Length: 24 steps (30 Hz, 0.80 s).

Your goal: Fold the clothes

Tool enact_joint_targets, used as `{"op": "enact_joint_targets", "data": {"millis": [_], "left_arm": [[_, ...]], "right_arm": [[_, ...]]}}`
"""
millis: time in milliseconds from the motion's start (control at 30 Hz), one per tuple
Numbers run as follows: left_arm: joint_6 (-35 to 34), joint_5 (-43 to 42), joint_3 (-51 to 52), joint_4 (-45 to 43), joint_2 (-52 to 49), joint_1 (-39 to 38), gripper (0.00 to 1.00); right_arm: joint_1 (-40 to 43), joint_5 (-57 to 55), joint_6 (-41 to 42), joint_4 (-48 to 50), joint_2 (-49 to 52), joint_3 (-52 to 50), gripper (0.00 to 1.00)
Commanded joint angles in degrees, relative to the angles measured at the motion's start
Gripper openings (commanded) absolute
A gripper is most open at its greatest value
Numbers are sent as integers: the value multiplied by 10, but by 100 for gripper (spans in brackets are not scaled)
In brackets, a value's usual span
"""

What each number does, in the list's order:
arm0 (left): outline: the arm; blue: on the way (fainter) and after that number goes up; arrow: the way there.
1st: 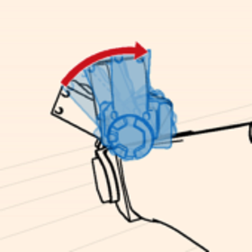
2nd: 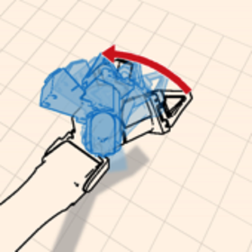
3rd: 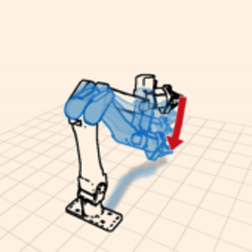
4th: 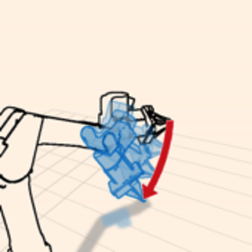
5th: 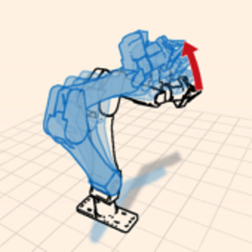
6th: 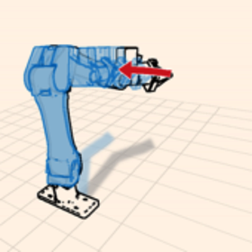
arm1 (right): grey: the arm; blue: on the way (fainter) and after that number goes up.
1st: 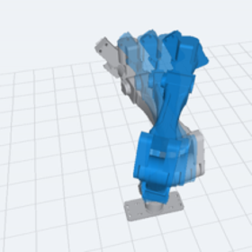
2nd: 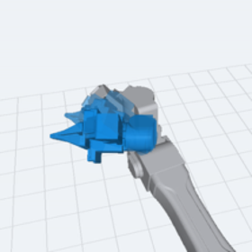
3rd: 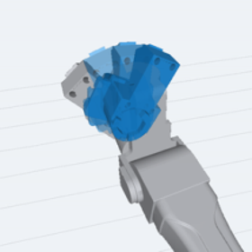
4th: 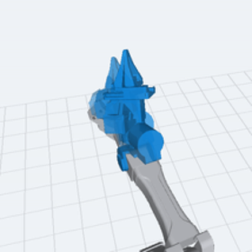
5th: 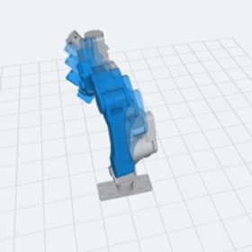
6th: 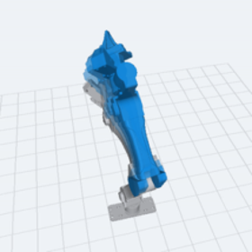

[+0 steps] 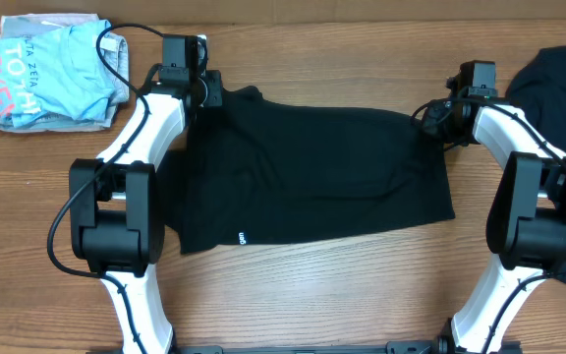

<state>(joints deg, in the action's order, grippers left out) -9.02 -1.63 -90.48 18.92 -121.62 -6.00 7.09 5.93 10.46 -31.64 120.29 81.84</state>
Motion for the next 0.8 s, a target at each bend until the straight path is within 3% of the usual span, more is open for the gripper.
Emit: {"op": "enact_joint_targets", "data": {"millis": [0, 400, 767], "left_arm": [[4, 6, -6, -8, 10, -4, 4], [4, 6, -6, 86, 134, -4, 4], [-9, 6, -5, 267, 161, -4, 4]], "right_arm": [[3, -8, 0, -4, 2, 19, 4], [35, -9, 0, -163, -1, 153, 4], [36, -7, 0, -287, -1, 232, 4]]}}
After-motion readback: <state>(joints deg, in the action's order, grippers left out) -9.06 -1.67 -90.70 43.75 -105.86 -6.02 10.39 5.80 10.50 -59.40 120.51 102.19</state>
